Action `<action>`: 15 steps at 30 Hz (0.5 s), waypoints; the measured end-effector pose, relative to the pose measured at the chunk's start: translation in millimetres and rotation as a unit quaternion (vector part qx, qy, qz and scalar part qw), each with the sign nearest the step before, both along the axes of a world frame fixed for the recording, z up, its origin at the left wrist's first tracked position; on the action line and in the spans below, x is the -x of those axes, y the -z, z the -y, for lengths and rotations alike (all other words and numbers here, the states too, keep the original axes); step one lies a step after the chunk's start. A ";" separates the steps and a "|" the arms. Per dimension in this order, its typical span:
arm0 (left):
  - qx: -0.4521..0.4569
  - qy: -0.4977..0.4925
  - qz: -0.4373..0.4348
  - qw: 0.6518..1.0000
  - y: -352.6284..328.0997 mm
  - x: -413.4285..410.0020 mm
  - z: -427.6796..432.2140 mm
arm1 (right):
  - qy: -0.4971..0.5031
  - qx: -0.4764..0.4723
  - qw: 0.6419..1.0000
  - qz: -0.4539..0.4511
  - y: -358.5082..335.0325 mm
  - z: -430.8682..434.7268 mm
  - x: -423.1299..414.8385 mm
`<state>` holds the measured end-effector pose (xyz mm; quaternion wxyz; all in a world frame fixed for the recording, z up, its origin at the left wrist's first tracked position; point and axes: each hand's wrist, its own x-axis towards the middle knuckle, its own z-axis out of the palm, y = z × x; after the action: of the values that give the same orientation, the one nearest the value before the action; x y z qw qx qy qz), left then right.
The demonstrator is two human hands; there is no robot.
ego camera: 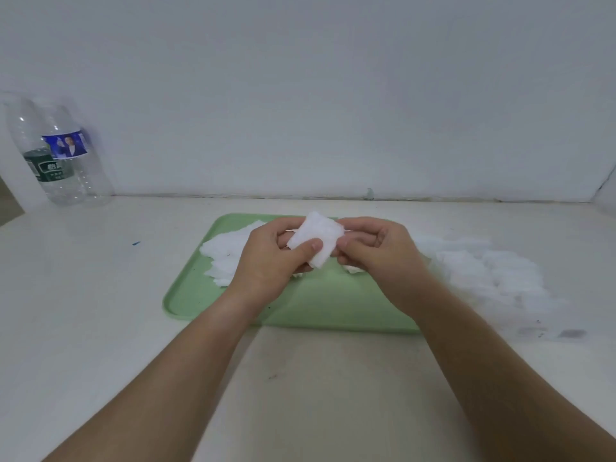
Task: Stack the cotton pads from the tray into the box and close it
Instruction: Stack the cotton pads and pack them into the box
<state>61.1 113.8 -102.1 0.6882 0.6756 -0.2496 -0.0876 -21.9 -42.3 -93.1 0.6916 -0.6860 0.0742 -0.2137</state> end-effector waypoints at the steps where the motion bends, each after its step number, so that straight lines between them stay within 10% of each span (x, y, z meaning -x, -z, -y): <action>1: 0.002 -0.016 0.004 1.000 0.4 -1.4 -0.8 | 0.018 -0.004 1.000 0.006 -2.0 3.3 1.1; 5: 0.016 -0.103 0.015 0.994 2.4 -12.2 -7.3 | 0.127 0.230 0.964 -0.031 -6.4 28.6 2.3; 10: 0.012 -0.143 0.021 0.989 5.1 -16.9 -9.0 | 0.021 0.573 0.796 -0.196 -1.3 39.2 -4.8; 15: -0.002 -0.143 0.043 0.989 4.8 -9.6 -7.3 | 0.005 0.720 0.648 -0.247 -2.6 34.9 -15.9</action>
<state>70.7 121.0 -106.9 0.6811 0.7088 -0.1792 0.0406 -6.0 -77.2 -90.5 -0.0654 -0.9952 0.0681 -0.0259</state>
